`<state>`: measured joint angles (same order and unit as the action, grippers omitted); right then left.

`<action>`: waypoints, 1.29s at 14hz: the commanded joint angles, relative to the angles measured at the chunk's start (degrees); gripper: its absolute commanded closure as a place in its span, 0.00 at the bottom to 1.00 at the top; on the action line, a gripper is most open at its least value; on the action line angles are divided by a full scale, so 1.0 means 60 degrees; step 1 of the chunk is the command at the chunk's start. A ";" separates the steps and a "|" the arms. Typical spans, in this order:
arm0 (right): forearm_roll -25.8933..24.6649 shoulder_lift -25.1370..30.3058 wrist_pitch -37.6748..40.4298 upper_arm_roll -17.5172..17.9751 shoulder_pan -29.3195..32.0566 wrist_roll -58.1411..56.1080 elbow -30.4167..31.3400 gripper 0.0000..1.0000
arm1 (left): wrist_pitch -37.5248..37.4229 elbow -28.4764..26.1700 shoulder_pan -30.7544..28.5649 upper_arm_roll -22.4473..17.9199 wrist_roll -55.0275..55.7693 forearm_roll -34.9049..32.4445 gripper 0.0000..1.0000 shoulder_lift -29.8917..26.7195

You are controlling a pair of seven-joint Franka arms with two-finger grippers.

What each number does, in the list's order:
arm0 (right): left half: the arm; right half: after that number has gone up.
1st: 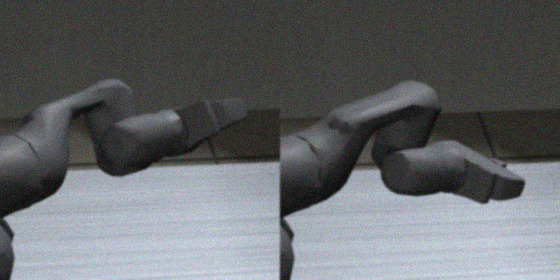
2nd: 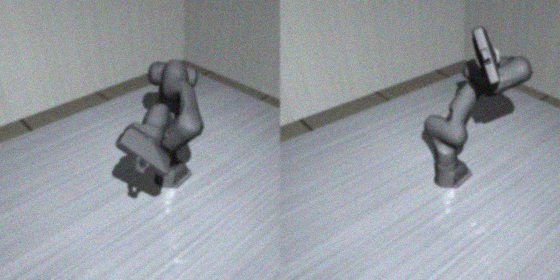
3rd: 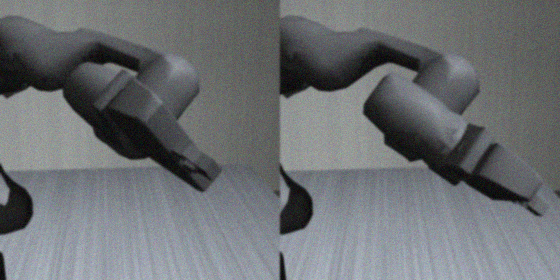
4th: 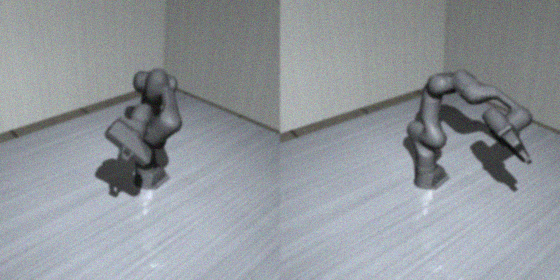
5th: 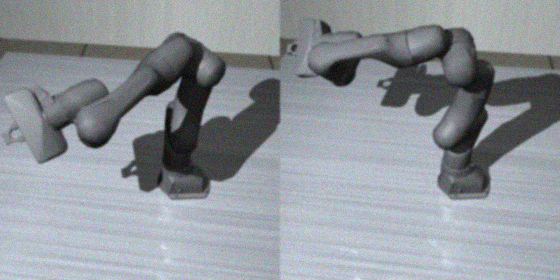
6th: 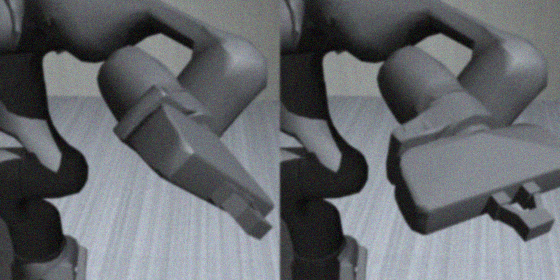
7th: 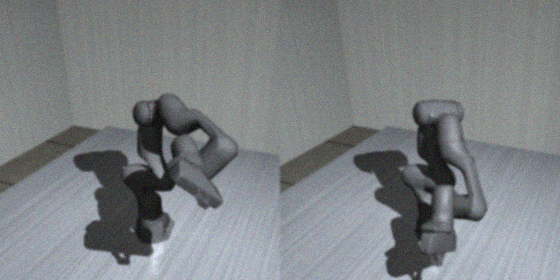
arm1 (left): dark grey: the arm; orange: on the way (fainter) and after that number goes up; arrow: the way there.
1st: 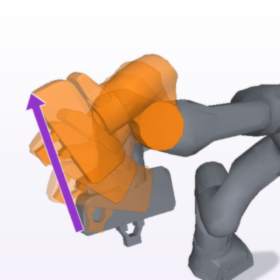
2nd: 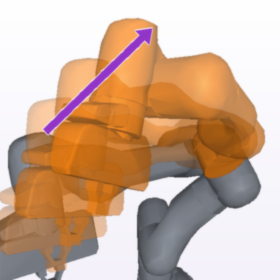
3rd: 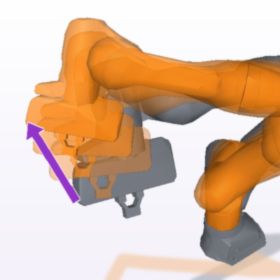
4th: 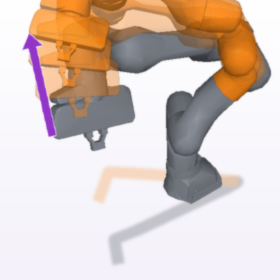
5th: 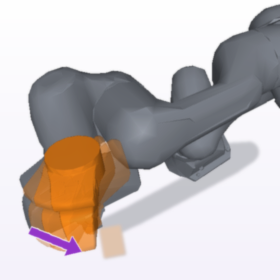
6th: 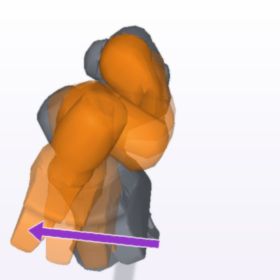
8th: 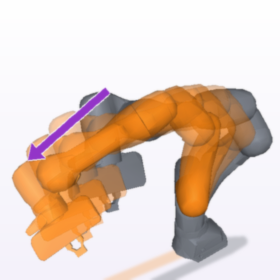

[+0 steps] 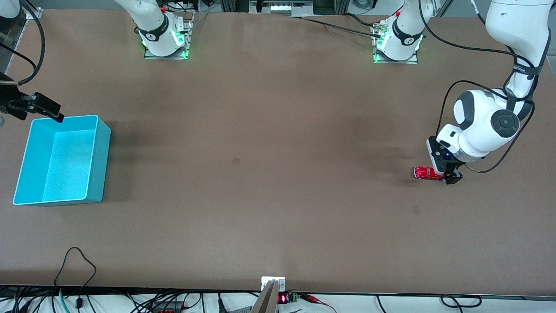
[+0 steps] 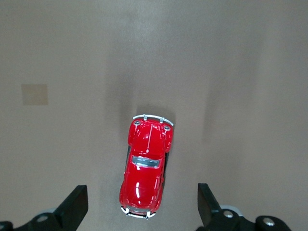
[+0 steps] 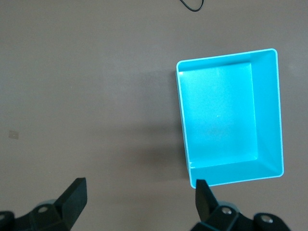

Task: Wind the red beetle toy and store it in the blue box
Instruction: 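Close the left gripper on the red car's body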

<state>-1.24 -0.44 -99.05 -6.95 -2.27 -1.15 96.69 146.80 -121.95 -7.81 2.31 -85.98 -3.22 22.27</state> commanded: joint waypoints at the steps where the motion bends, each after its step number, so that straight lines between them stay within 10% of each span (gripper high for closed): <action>1: -0.0027 -0.0103 0.0028 0.0001 0.0011 -0.0115 -0.0177 0.00 | -0.0004 0.0723 -0.0208 0.0010 -0.0625 -0.0122 0.00 0.0622; 6: -0.0027 -0.0103 0.0014 0.0001 0.0011 -0.0115 -0.0177 0.00 | 0.0376 0.0769 -0.0237 0.0024 -0.0655 -0.0122 0.03 0.0975; 14: -0.0027 -0.0162 -0.0016 -0.0014 0.0055 -0.0115 -0.0177 0.00 | 0.0406 0.0667 -0.0237 0.0039 -0.0831 -0.0122 0.73 0.1092; 18: -0.0027 -0.0176 -0.0016 -0.0014 0.0070 -0.0115 -0.0177 0.00 | 0.0391 0.0652 -0.0237 0.0039 -0.0831 -0.0122 0.82 0.1092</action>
<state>-1.24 -1.03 -99.36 -7.06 -2.17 -1.15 96.69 148.95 -118.44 -8.98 2.36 -90.09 -3.23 28.39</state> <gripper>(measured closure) 0.000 0.559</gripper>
